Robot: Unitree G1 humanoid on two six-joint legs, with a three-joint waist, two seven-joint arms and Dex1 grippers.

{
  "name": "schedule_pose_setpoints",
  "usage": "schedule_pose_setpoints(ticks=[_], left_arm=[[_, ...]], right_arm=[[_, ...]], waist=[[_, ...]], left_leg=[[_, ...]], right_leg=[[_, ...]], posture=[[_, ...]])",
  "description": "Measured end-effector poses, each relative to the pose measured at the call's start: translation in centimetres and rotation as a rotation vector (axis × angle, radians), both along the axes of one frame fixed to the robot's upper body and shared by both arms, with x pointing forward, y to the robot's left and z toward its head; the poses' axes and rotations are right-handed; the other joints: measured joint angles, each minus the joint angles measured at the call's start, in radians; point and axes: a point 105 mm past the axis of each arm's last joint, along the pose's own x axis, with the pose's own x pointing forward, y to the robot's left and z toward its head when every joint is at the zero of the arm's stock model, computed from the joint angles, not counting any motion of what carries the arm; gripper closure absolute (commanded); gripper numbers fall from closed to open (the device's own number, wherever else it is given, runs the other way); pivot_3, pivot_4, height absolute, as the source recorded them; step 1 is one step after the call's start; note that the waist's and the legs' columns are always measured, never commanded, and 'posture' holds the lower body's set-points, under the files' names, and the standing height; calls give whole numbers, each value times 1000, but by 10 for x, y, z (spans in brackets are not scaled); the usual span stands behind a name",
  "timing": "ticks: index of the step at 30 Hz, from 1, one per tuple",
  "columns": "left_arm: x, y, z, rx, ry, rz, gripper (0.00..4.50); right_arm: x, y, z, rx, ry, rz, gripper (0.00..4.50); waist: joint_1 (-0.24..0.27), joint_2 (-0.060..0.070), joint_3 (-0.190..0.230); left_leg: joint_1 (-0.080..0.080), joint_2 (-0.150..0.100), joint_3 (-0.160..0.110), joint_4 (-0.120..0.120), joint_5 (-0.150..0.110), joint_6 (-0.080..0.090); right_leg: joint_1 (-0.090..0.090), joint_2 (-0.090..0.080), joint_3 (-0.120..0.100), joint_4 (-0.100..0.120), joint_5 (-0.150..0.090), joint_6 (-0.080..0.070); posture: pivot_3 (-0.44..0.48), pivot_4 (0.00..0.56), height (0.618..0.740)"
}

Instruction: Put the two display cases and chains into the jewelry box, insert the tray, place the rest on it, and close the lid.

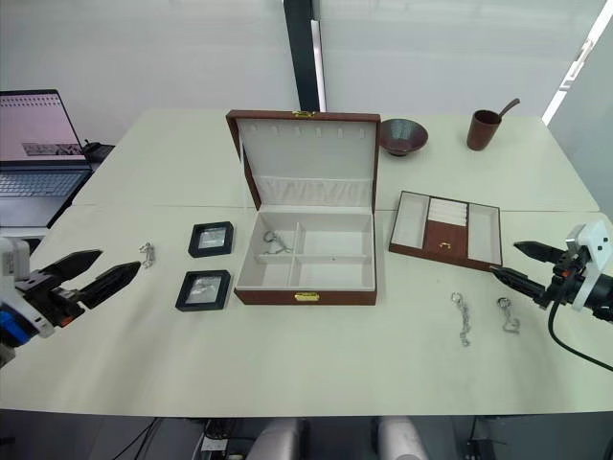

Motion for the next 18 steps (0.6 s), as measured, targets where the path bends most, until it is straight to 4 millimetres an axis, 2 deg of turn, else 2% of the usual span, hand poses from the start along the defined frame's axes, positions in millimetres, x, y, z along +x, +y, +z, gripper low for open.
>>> schedule_pose_setpoints(ticks=[8,14,18], left_arm=[[-14,57,-18,65,-32,272,15],[-18,78,-36,54,-44,404,15],[-20,83,-41,48,-47,427,15]], right_arm=[[-3,-43,-23,5,6,-205,0],[-6,-56,-37,-6,14,-274,0],[-8,-62,-40,-10,11,-299,0]], waist=[[-1,0,0],[-2,0,0],[-2,0,0]], left_leg=[[1,0,1,0,0,0],[1,0,1,0,0,0],[1,0,1,0,0,0]], right_leg=[[0,0,1,0,0,0],[0,0,1,0,0,0],[0,0,1,0,0,0]], posture=[[0,150,740],[0,150,740],[0,150,740]])
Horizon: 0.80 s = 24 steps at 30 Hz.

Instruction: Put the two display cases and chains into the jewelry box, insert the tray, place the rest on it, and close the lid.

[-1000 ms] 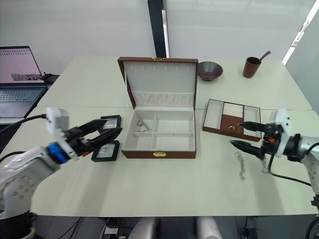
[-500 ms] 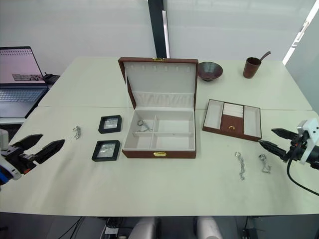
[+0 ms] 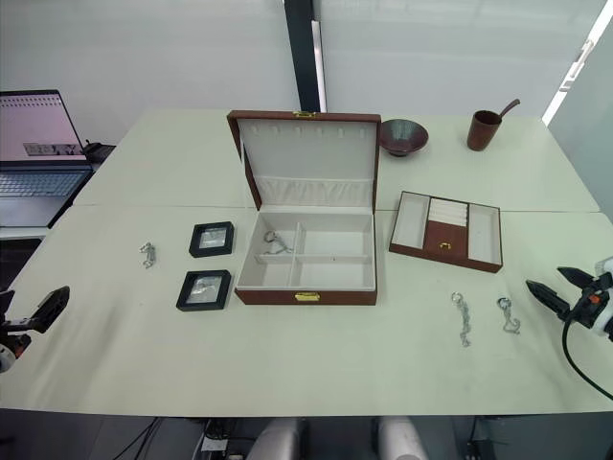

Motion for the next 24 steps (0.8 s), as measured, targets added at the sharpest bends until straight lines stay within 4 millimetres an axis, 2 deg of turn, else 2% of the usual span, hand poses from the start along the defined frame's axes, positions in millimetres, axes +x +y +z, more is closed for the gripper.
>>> schedule_pose_setpoints(ticks=[5,16,19,24], left_arm=[[4,-2,-5,-6,3,-10,15],[12,-7,-1,-12,-10,-28,15],[19,-13,1,-12,-13,-52,15],[32,-21,9,-15,-38,-70,15]], right_arm=[[-1,-3,-3,0,4,-11,0],[2,2,1,-2,-15,15,0],[6,13,8,7,-34,71,0],[12,51,26,16,-74,233,0]], waist=[[0,0,0],[0,0,0],[0,0,0],[0,0,0]], left_leg=[[0,0,0,0,0,0],[0,0,0,0,0,0],[0,0,0,0,0,0],[0,1,-1,0,0,0]], right_leg=[[0,0,0,0,0,0],[0,0,0,0,0,0],[0,0,0,1,0,0],[0,0,0,1,0,0]], posture=[[0,150,740],[0,150,740],[0,150,740],[0,150,740]])
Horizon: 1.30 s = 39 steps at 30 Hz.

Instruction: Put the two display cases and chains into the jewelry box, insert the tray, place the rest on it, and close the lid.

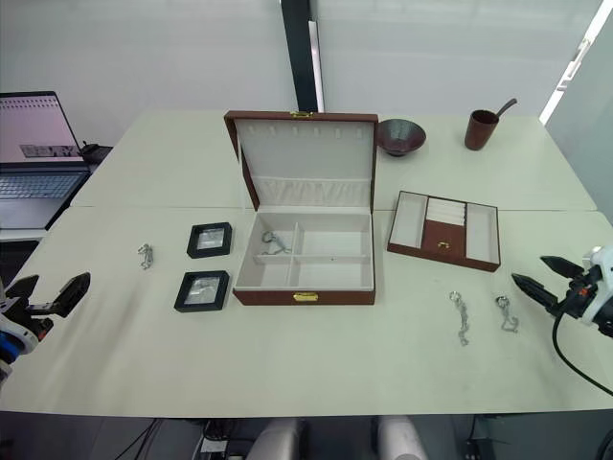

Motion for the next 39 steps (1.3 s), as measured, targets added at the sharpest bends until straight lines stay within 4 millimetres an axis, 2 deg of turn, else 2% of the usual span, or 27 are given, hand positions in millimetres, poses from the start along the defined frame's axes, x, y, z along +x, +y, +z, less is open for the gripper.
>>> schedule_pose_setpoints(ticks=[3,7,11,15,22,30,39], left_arm=[[16,-17,3,-15,-26,-30,15],[32,-37,0,-37,-32,-54,15],[44,-41,2,-50,-59,4,15],[56,-51,-4,-73,-60,38,15],[71,-50,-12,-130,-47,156,15],[84,-47,-44,-172,55,264,15],[93,-48,-51,-160,79,270,15]], right_arm=[[1,44,21,-3,-35,174,0],[-7,88,41,-2,-65,353,0],[-13,113,52,17,-64,454,0],[-17,129,59,13,-71,526,0],[-15,142,67,8,-91,566,0],[-13,148,65,19,-91,588,0],[-13,149,65,18,-91,588,0]], waist=[[1,0,0],[3,0,0],[4,0,0],[4,0,0],[4,-1,0],[5,-1,0],[5,-1,0]], left_leg=[[0,1,-2,0,0,0],[-1,0,-4,1,0,0],[-1,0,-5,1,0,0],[-1,-1,-5,1,0,0],[-2,-1,-5,1,0,0],[-2,-3,-5,2,0,0],[-2,-3,-5,2,0,0]], right_leg=[[0,-1,0,1,0,0],[0,-1,-1,0,0,0],[0,-1,-2,0,0,1],[0,-1,-1,0,0,1],[0,-1,-2,0,0,1],[-1,-1,-2,0,1,1],[-1,-1,-2,0,1,1]], posture=[[0,150,740],[0,150,740],[0,150,740],[0,150,740],[0,150,740],[0,150,740],[0,150,740]])
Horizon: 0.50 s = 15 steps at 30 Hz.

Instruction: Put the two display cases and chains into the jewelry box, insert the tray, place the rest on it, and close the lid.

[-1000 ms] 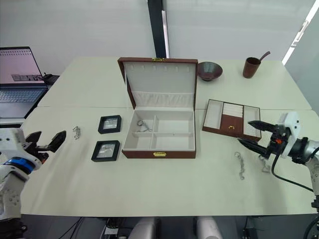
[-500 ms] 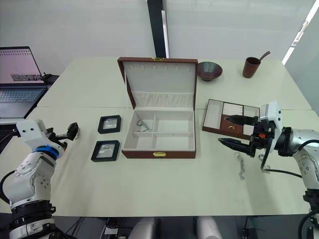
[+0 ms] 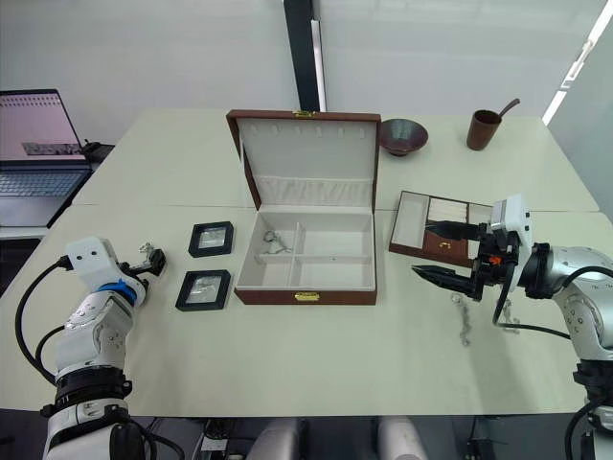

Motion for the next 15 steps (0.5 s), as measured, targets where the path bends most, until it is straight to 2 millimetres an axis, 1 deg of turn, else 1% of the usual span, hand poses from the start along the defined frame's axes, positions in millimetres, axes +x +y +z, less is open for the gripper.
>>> schedule_pose_setpoints(ticks=[5,6,8,14,15], left_arm=[[4,-2,0,15,9,6,15],[4,-2,-1,18,11,5,192],[5,-4,-1,23,16,-2,597],[8,-10,-3,39,35,-34,2382],[8,-11,-3,43,40,-41,2735]], right_arm=[[0,2,-2,3,6,6,0],[0,2,-2,3,7,7,0],[0,2,-2,2,7,7,0],[0,2,-2,1,7,7,0],[0,2,-3,0,7,6,0]], waist=[[0,0,0],[0,0,0],[0,1,0],[0,2,-1],[0,3,-2]], left_leg=[[0,0,0,0,0,0],[0,0,0,0,0,0],[0,0,0,0,0,0],[1,0,0,0,0,0],[1,0,0,0,0,0]], right_leg=[[0,0,0,0,0,0],[0,0,0,0,0,0],[0,0,0,0,0,0],[0,0,1,0,0,0],[0,0,1,0,0,0]], posture=[[0,150,740],[0,150,740],[0,150,740],[0,150,740],[0,150,740]])
